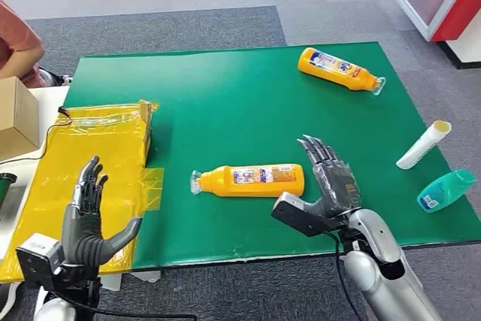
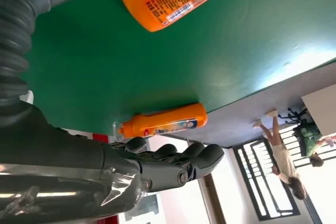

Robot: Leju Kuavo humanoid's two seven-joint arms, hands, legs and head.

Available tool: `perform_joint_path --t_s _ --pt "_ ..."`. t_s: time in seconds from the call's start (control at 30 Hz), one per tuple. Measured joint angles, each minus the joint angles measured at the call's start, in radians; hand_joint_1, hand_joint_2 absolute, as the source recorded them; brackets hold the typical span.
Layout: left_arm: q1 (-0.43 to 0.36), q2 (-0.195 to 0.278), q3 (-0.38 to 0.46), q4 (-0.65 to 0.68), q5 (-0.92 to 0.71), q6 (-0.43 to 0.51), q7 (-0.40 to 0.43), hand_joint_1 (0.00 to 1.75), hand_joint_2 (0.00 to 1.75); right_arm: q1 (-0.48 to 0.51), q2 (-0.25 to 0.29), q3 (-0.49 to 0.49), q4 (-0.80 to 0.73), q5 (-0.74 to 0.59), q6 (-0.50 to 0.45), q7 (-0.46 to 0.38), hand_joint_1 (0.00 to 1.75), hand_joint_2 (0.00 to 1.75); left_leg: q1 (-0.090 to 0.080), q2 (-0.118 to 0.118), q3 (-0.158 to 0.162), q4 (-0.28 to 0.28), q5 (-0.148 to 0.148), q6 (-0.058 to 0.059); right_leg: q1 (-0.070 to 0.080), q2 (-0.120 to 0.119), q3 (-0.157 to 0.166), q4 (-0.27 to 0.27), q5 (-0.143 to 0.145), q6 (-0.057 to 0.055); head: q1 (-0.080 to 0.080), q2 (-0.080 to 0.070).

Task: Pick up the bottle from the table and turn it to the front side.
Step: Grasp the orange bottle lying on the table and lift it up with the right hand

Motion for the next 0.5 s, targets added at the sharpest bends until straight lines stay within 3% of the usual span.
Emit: perform_joint_path --t_s 0.17,0.33,0.5 --pt "0.002 0.002 0.009 0.0 -0.007 -0.001 -0.004 0.0 1.75 0.0 -0.002 -0.007 0.0 -0.037 0.005 -0.019 0.0 1.75 0.0 0.0 0.0 0.0 0.0 0.0 0.0 0.0 0.0 0.0 0.0 0.0 0.0 0.0" --pt "0.006 0.004 0.011 0.0 0.037 -0.031 -0.03 0.0 1.75 0.024 0.031 -0.056 -0.019 -0.476 0.098 -0.174 0.0 1.75 0.0 0.0 0.0 0.0 0.0 0.0 0.0 0.0 0.0 0.0 0.0 0.0 0.0 0.0" --pt "0.012 0.011 0.009 -0.001 0.046 -0.028 -0.042 0.0 1.75 0.055 0.042 -0.114 -0.029 -0.575 0.122 -0.218 0.0 1.75 0.0 0.0 0.0 0.0 0.0 0.0 0.0 0.0 0.0 0.0 0.0 0.0 0.0 0.0"
